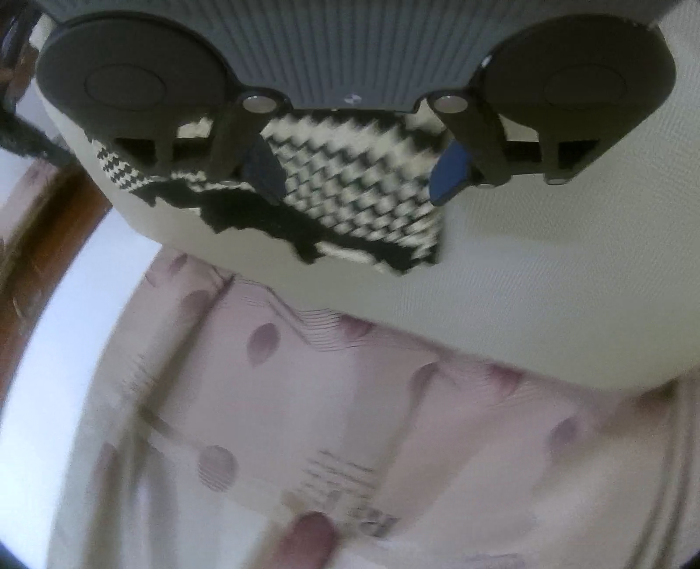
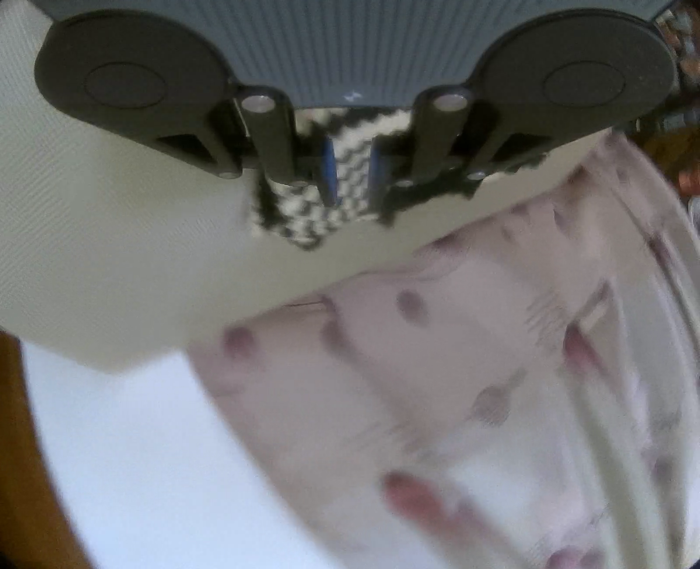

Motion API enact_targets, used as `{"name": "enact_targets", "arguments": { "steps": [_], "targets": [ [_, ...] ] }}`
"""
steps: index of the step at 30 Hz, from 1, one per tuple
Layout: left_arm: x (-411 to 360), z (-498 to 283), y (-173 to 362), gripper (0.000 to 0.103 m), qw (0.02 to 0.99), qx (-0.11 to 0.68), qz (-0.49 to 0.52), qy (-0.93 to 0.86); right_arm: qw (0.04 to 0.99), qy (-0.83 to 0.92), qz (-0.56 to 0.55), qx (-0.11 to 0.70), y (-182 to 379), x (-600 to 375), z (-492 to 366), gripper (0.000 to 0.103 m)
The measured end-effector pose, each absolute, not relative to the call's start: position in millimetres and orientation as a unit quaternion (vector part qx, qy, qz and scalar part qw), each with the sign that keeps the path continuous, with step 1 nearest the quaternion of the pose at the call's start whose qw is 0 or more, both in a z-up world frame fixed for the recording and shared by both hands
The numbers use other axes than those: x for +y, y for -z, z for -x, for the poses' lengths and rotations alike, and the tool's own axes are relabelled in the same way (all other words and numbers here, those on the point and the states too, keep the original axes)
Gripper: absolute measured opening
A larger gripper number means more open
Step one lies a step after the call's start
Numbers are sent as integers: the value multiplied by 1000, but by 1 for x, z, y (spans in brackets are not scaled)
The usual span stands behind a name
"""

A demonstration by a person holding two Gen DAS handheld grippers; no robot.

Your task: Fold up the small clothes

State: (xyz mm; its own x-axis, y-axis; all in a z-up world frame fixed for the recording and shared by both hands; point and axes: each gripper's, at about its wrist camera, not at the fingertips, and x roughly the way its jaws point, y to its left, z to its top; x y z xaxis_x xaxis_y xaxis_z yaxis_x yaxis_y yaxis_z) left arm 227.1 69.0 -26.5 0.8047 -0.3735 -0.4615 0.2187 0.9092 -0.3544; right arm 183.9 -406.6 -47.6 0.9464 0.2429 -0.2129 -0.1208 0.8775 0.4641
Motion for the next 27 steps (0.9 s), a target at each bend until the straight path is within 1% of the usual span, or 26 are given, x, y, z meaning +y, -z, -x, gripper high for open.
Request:
{"name": "enact_targets", "arguments": {
  "steps": [3,6,10,13,15,16,21,27],
  "targets": [
    [30,-248,29,66,951,259,81,146,972,-97,-156,150,38,-374,-218,15],
    [7,-265,36,66,953,264,50,138,976,-78,-106,176,40,-355,-253,15],
    [-6,-281,51,66,954,278,17,113,975,-40,-58,213,53,-344,-286,15],
    [-5,-290,63,66,951,295,14,95,971,-31,-54,229,63,-344,-295,14],
    [0,-294,71,67,949,303,19,85,972,-32,-60,224,69,-347,-294,13],
    [3,-295,74,69,948,305,24,84,973,-33,-60,222,71,-348,-294,13],
    [-2,-294,77,71,952,297,2,77,976,-39,-58,205,77,-348,-290,13],
    [-5,-292,79,72,954,290,-2,71,976,-41,-62,203,79,-350,-290,13]
  ]
}}
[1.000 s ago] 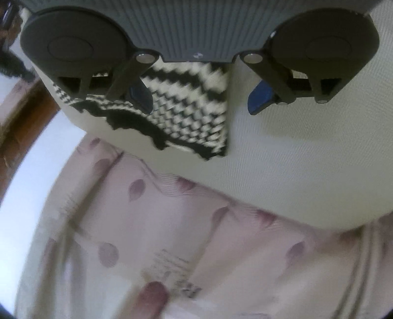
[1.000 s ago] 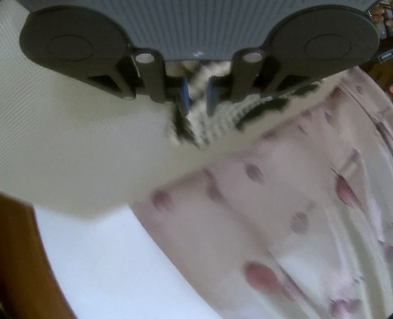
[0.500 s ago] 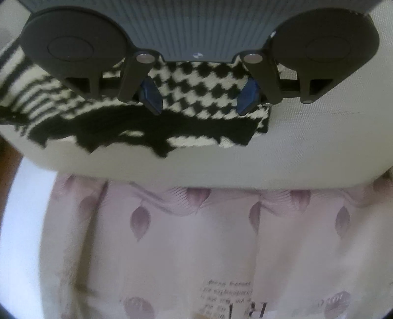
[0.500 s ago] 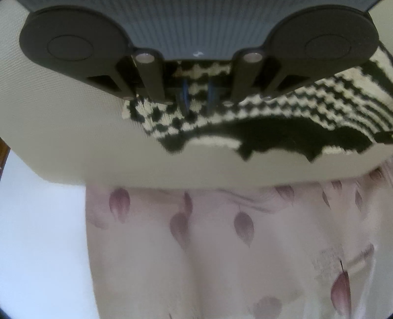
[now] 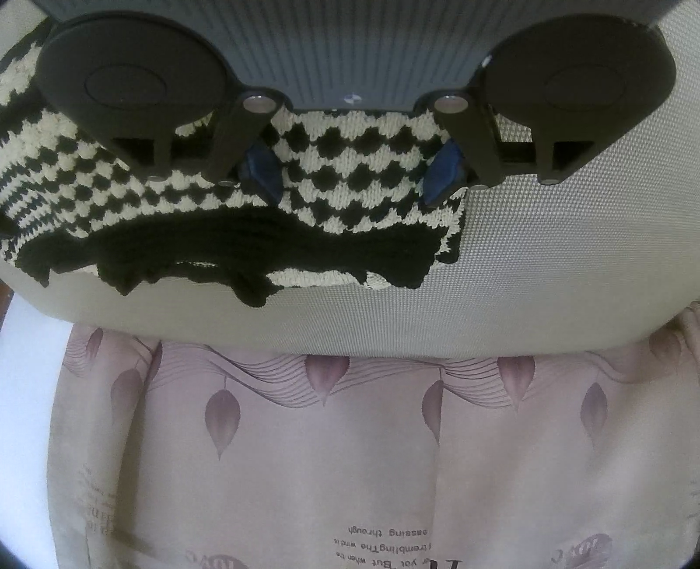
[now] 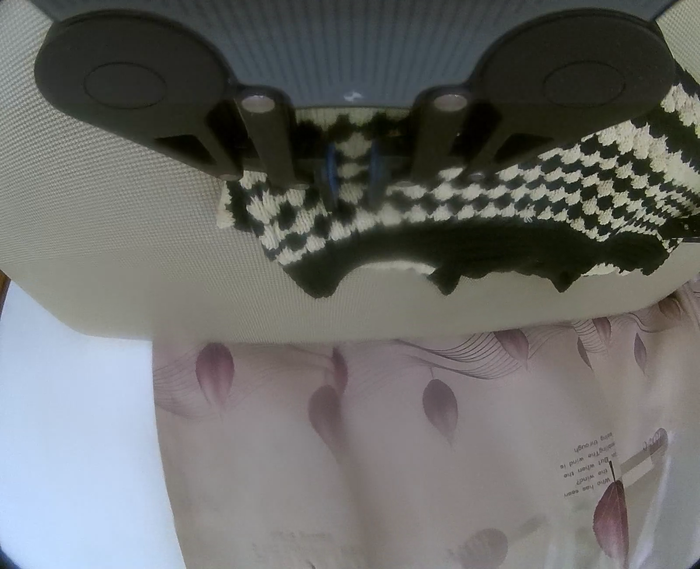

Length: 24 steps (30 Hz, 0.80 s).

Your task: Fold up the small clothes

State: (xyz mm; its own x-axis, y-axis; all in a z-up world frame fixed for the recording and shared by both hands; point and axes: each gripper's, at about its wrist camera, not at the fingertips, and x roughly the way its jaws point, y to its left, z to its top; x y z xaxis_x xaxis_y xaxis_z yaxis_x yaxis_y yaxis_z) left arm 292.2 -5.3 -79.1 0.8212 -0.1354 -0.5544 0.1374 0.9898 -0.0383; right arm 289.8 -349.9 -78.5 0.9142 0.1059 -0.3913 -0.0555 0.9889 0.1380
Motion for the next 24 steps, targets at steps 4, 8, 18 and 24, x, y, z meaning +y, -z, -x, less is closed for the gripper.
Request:
{"name": "enact_targets", "arguments": {
  "steps": [4,8,18,24],
  "targets": [
    [-6,-292,81,75,956,287,-5,68,977,-40,-57,203,79,-349,-290,13],
    [-7,-291,83,77,957,284,-7,63,977,-39,-56,203,79,-349,-289,13],
    [-9,-289,85,84,959,279,-11,50,976,-43,-63,201,79,-350,-289,14],
    [-5,-292,86,94,958,285,-2,34,975,-49,-78,201,79,-354,-290,14]
  ]
}}
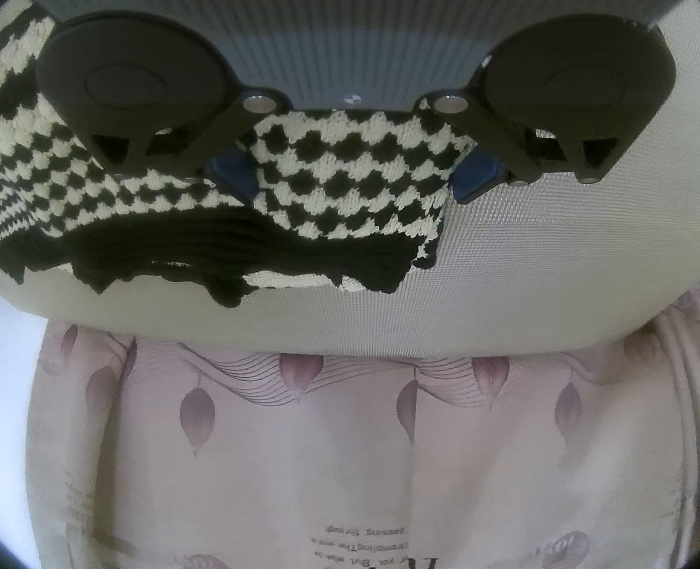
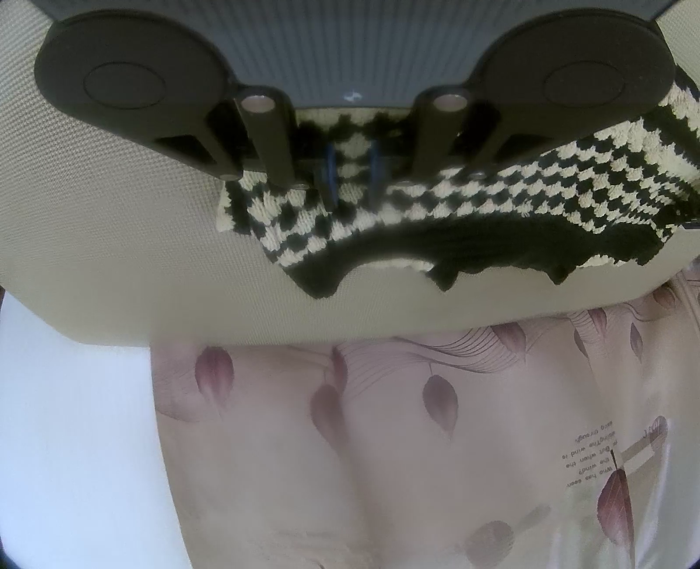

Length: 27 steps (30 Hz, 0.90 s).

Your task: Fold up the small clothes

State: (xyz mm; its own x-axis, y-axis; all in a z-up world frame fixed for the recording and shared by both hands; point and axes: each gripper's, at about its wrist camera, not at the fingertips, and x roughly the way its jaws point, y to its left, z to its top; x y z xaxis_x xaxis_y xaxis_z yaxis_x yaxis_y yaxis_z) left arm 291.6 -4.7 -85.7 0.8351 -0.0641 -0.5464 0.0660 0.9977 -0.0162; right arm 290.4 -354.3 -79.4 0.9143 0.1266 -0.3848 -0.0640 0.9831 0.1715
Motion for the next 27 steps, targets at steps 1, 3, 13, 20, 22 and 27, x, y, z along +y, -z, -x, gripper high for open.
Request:
{"name": "enact_targets", "arguments": {
  "steps": [1,3,13,20,22,27],
  "targets": [
    [-4,-292,86,95,958,285,-1,33,975,-49,-78,201,79,-355,-290,14],
    [-6,-292,86,95,958,284,-6,29,975,-48,-77,201,79,-355,-290,14],
    [-10,-290,86,100,959,282,-19,17,976,-48,-77,200,80,-356,-290,14],
    [3,-286,80,98,959,282,9,29,976,-45,-71,199,79,-354,-290,14],
    [15,-284,74,91,955,289,37,49,977,-42,-66,199,79,-352,-290,14],
    [42,-293,49,85,954,287,36,84,977,-41,-63,199,79,-350,-290,14]
  ]
}}
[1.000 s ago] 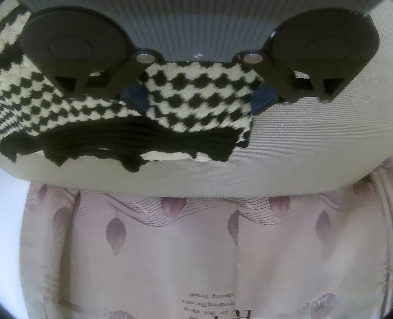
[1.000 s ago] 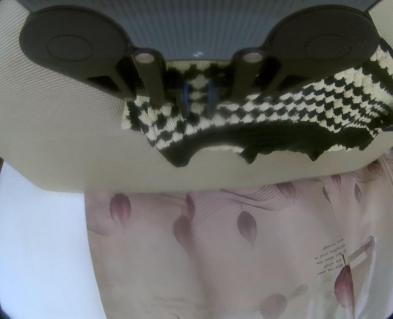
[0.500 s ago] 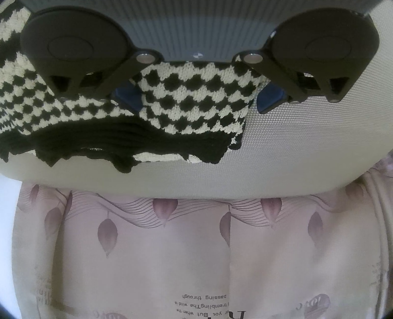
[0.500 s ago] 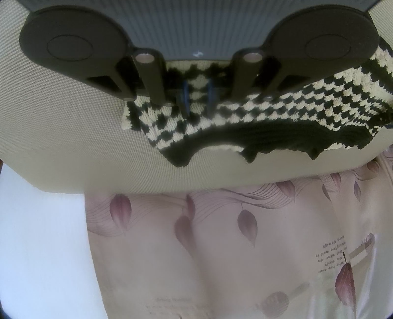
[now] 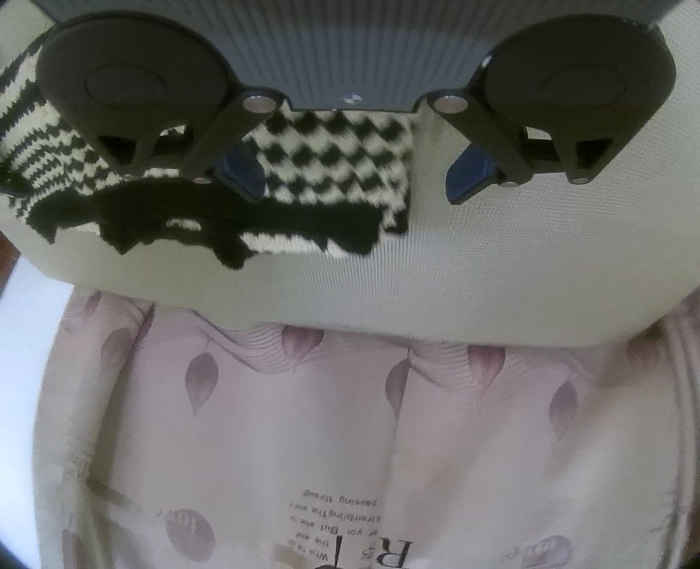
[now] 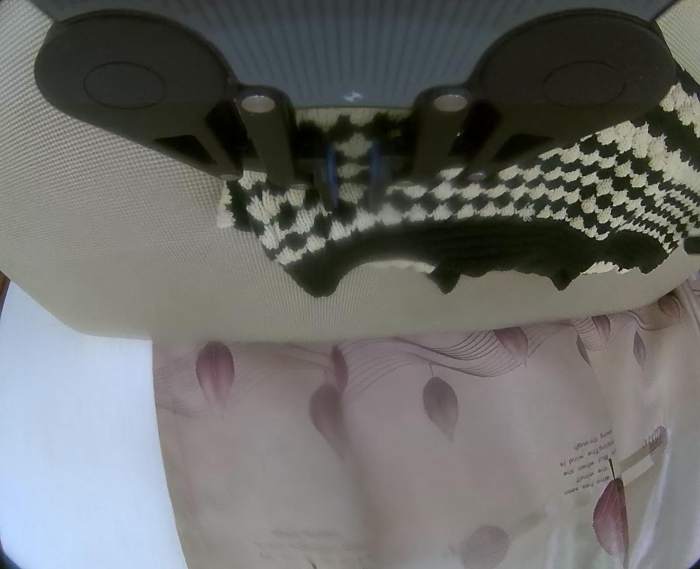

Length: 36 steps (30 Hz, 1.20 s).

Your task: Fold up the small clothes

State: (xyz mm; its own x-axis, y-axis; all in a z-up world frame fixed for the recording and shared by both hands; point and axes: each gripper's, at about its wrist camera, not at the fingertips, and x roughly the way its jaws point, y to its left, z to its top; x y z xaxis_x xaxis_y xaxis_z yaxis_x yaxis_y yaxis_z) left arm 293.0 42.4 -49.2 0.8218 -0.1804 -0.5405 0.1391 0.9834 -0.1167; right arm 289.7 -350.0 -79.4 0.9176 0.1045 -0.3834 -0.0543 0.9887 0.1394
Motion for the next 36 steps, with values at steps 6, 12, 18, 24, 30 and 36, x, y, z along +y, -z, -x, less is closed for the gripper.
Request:
{"name": "enact_targets", "arguments": {
  "steps": [6,12,18,24,30,36],
  "targets": [
    [60,-340,55,52,932,331,45,137,977,-39,-60,199,79,-350,-290,14],
    [57,-355,72,37,926,339,58,154,978,-35,-52,198,79,-347,-290,14],
    [77,-327,69,14,932,337,67,118,978,-35,-52,198,80,-347,-289,14],
    [83,-316,72,9,943,314,64,92,979,-34,-50,197,80,-346,-290,14],
    [76,-321,73,28,943,319,57,79,979,-34,-50,196,80,-346,-290,14],
    [76,-302,82,40,951,301,31,66,978,-38,-59,195,80,-349,-289,14]
  ]
}}
